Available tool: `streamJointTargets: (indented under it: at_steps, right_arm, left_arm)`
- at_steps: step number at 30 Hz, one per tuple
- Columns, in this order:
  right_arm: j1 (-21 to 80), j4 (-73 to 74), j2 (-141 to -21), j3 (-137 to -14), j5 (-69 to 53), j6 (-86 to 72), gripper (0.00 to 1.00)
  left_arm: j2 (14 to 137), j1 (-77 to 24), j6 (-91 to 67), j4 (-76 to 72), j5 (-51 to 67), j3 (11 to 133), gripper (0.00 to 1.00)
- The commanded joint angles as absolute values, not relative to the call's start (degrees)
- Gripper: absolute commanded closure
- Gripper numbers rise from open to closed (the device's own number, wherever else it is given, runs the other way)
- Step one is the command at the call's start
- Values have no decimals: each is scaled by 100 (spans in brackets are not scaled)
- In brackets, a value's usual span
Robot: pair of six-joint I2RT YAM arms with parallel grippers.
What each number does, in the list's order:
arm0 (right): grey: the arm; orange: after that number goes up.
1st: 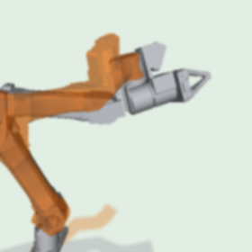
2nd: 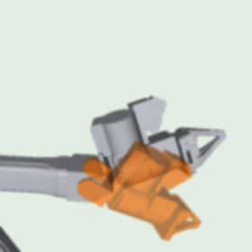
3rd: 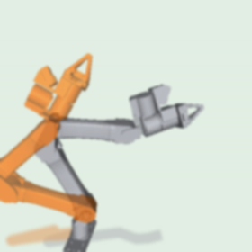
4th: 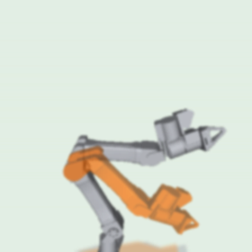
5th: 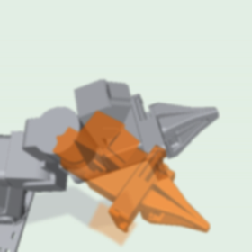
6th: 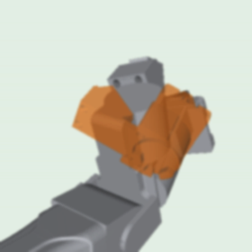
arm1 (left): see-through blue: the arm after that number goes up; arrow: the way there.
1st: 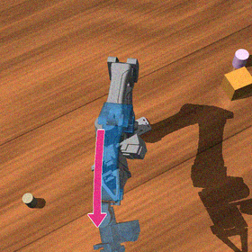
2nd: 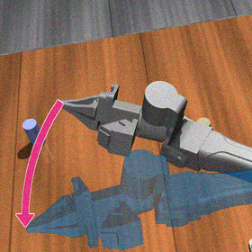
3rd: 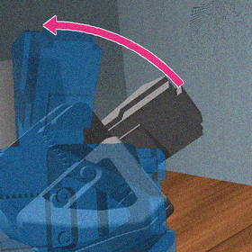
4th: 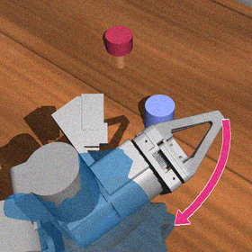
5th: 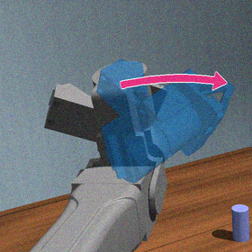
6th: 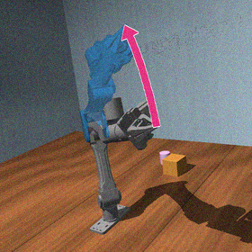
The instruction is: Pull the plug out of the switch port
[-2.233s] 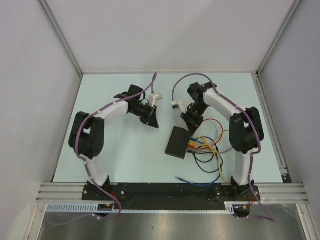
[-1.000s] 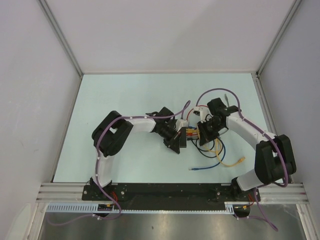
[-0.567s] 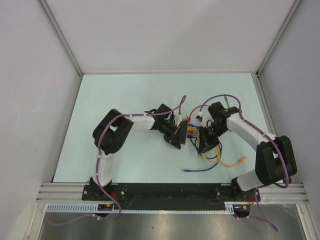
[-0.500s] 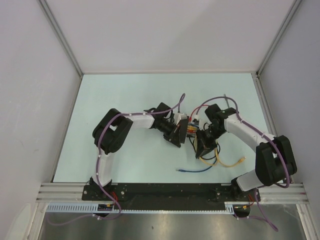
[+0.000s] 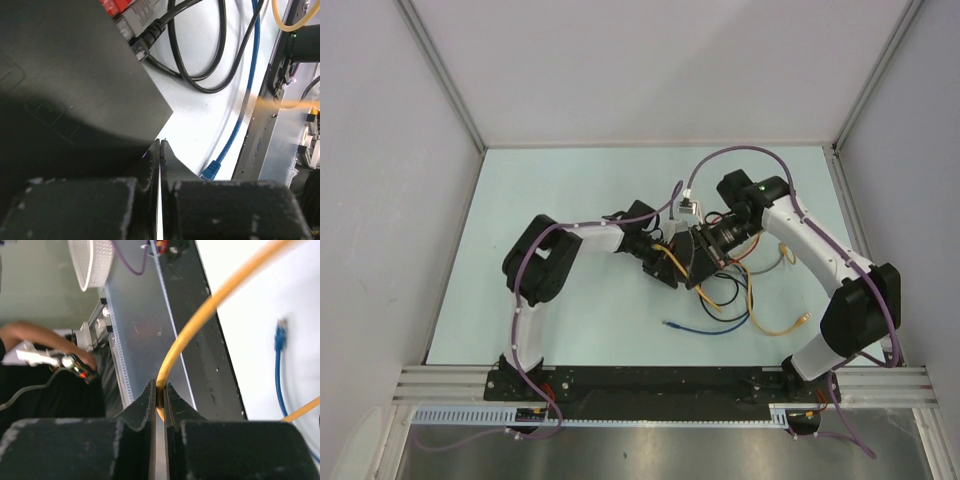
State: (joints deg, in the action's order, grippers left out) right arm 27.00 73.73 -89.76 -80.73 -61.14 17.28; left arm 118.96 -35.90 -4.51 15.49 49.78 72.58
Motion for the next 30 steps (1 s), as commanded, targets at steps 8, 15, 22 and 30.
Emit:
streamJointTargets:
  at_steps: [8, 15, 22, 30]
  right_arm:
    - [2865, 6085, -8719, -9000, -5516, 1311, 100]
    - [3164, 3732, -9149, -9105, -2273, 695, 100]
    - [3059, 2953, -10765, -10183, 957, 861, 100]
    - [2435, 3085, -12541, -11180, 1274, 1415, 100]
  left_arm:
    - [10032, -2374, -817, 2213, 4001, 6874, 87]
    - [8922, -1503, -449, 3234, 3296, 6513, 61]
    - [8122, -1494, -396, 3024, 3278, 5872, 57]
    - [7778, -1485, -53, 3103, 3287, 5836, 54]
